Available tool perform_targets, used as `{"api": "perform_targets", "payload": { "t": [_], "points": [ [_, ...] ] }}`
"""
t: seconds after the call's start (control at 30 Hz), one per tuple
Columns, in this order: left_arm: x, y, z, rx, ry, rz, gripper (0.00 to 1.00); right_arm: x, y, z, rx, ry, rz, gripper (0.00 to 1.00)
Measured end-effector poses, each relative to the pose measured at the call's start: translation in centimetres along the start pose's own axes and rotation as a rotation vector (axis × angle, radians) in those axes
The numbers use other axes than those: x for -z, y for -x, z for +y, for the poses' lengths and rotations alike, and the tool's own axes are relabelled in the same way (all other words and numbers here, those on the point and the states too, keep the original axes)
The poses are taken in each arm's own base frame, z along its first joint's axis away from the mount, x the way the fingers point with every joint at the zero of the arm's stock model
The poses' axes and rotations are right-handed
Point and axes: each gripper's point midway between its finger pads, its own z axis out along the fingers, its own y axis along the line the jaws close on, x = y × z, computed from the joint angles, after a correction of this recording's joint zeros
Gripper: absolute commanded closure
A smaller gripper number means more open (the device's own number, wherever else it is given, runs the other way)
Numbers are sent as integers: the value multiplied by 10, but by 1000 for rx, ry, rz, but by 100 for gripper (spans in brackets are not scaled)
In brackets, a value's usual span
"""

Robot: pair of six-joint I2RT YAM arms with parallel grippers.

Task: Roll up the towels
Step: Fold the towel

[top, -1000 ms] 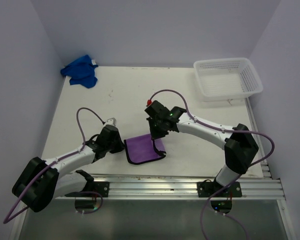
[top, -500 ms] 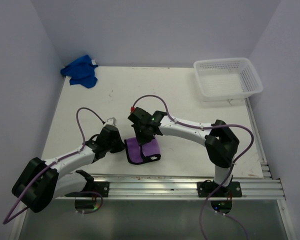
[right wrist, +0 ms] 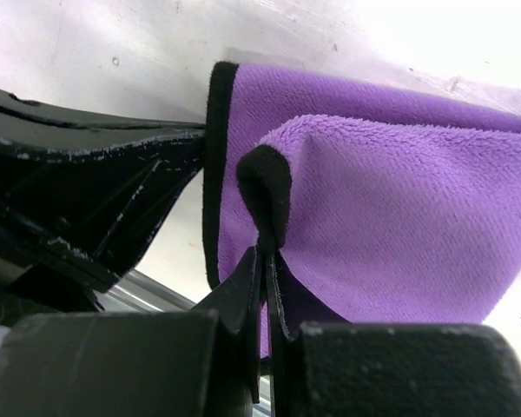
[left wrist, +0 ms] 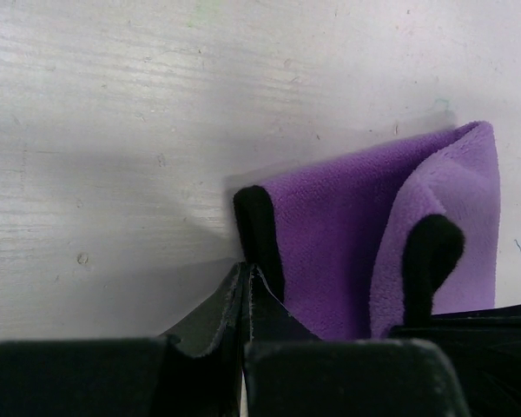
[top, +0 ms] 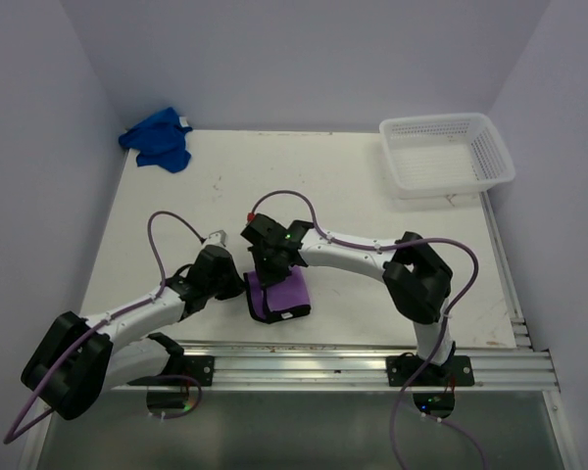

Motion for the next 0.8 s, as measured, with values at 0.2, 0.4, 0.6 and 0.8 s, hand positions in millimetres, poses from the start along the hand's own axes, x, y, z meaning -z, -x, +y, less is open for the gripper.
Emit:
{"api": "perform_targets", "payload": {
  "t": [0.2,0.4,0.6,0.8],
  "points": [
    [1,1,-1,1,-5,-6,100,-11,-1,4,-15,11,9,100],
    [1,2,-2,0,-7,-7,100,-20,-5,5,-23,15,28,100],
    [1,2,-2,0,-9,-9,100,-19,-2,8,-27,25,22,100],
    [1,2,-2,1,-11,-8,100,-20,2,13,-30,35,12,100]
  ]
}}
